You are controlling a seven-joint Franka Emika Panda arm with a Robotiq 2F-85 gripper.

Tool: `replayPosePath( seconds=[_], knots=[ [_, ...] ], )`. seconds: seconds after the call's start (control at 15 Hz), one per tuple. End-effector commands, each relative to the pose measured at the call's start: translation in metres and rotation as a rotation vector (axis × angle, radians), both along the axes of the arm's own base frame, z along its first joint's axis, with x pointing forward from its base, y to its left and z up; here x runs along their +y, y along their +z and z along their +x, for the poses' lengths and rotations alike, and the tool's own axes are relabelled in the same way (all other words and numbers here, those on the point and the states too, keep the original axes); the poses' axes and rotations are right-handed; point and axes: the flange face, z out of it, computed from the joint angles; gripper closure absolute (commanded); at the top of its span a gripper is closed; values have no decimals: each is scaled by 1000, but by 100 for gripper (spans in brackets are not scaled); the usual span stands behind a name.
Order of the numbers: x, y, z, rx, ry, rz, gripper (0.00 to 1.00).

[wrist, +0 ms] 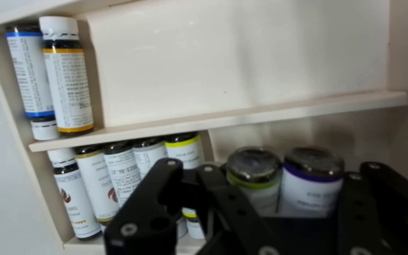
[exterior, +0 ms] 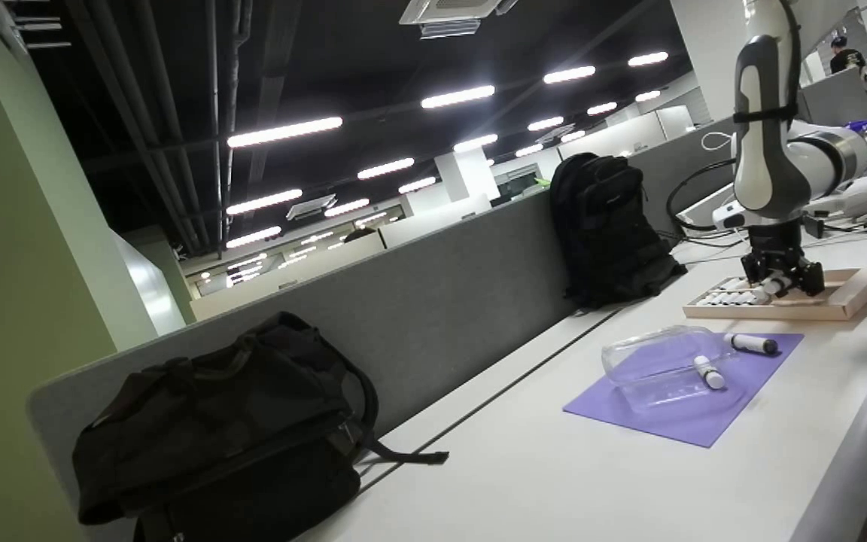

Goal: Take two bottles from the tray and put them in the container

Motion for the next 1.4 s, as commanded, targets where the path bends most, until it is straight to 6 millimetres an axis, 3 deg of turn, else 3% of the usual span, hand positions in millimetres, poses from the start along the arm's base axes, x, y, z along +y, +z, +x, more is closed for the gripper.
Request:
replayPosePath(
  seconds=[0.0,0.33,0.6,0.8,0.87,1.0,1.33],
  knots=[
    [-1,42,11,-23,-51,-7,100],
    [17,87,36,-84,7,-20,100],
    [58,104,76,-133,87,-14,100],
    [89,114,99,-50,105,-27,100],
    [79,98,87,-90,128,-9,100],
    [92,98,93,-79,145,-7,100],
    [79,93,86,-77,126,-5,100]
  ],
)
